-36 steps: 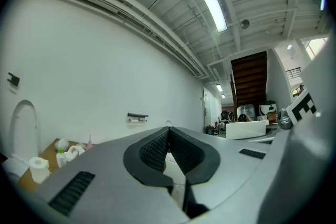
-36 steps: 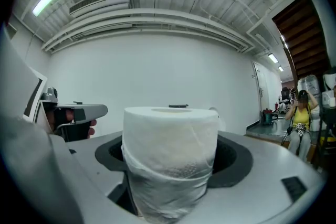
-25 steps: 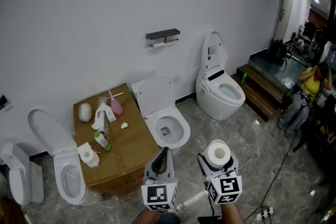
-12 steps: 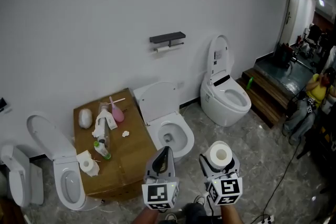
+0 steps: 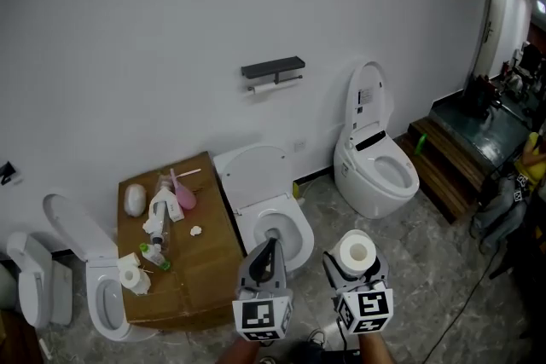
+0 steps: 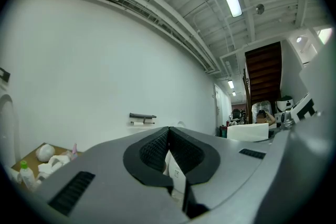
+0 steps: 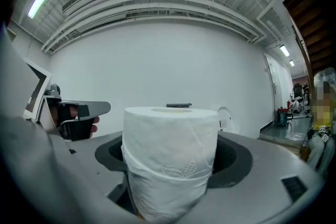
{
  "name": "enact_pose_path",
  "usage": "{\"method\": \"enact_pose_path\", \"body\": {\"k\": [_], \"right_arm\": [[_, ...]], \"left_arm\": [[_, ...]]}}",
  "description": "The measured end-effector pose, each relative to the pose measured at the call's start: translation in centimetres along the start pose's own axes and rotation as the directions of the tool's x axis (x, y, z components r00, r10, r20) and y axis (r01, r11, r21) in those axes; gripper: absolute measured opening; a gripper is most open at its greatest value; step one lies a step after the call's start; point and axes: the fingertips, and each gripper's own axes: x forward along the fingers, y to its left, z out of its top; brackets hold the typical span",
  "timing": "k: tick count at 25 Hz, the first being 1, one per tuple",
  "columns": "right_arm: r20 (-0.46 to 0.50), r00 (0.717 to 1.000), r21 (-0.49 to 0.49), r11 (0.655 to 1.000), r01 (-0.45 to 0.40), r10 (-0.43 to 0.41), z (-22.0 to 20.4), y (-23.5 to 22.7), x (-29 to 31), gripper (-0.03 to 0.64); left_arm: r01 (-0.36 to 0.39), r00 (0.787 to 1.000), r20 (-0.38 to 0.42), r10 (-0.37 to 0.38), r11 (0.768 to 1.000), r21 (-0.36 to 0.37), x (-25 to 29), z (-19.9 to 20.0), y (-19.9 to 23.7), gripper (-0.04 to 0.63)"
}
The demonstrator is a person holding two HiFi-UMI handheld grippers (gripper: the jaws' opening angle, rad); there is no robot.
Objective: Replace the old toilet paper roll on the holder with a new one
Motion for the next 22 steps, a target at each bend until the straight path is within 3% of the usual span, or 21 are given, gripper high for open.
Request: {"method": "enact_pose_path", "body": {"k": [11, 22], "right_arm": [[0.012, 0.999, 0.019, 0.999, -0.041, 0.041, 0.4, -10.1, 3.1, 0.417], [0.002, 0.996, 0.013, 0.996, -0.09, 0.09, 0.2, -13.0, 7.3, 0.417]], "left_arm": [[-0.04, 0.999, 0.004, 0.039, 0.999, 0.024, 7.9, -0.5, -6.8, 0.017], [-0.082, 0.996, -0.013, 0.083, 0.996, 0.026, 12.6, -2.1, -6.9, 0.016]]}}
